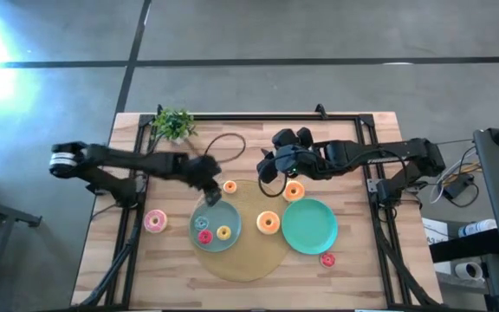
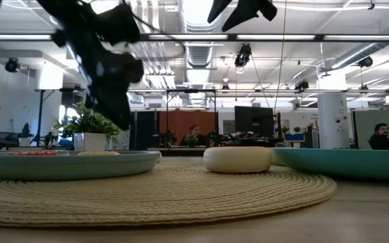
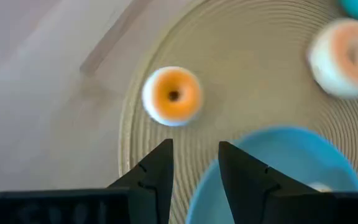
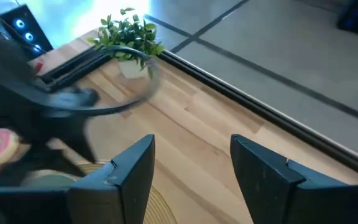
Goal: Pick & Place donuts
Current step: Put the small white donut on the blue plate
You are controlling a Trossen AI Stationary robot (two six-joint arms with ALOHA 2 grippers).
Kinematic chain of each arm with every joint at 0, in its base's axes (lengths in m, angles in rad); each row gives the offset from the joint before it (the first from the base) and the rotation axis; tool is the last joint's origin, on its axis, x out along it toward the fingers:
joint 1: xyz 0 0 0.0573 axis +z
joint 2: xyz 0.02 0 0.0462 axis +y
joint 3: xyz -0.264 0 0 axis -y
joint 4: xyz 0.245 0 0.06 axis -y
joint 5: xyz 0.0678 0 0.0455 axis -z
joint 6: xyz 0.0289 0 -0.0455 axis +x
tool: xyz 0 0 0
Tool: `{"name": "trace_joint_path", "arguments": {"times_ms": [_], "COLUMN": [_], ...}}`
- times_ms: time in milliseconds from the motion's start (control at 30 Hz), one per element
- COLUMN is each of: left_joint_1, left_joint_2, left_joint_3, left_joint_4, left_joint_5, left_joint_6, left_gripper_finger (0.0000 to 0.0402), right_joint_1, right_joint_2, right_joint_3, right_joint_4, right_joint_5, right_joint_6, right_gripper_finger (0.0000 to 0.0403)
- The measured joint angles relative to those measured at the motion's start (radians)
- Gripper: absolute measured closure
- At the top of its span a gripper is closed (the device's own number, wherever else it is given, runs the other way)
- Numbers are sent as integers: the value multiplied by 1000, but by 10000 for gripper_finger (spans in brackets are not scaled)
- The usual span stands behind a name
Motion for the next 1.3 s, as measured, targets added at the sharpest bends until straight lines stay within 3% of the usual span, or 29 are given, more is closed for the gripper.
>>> {"name": "trace_joint_path", "arguments": {"times_ms": [200, 300, 433, 900, 1300], "left_joint_1": [161, 175, 174, 172, 166], "left_joint_2": [150, 189, 232, 319, 307], "left_joint_3": [63, 92, 123, 171, 173], "left_joint_4": [26, 31, 30, 11, -51], "left_joint_5": [237, 284, 285, 229, 185], "left_joint_6": [37, 53, 59, -61, -53], "left_gripper_finger": [300, 300, 300, 300, 300], "right_joint_1": [7, 18, 16, -53, -68], "right_joint_2": [-29, -39, -39, -44, -44], "right_joint_3": [7, 8, 7, 1, 1], "right_joint_4": [-186, -281, -335, -332, -291], "right_joint_5": [0, 0, 1, -22, -25], "right_joint_6": [148, 204, 194, -135, -143], "right_gripper_finger": [199, 199, 200, 200, 200]}}
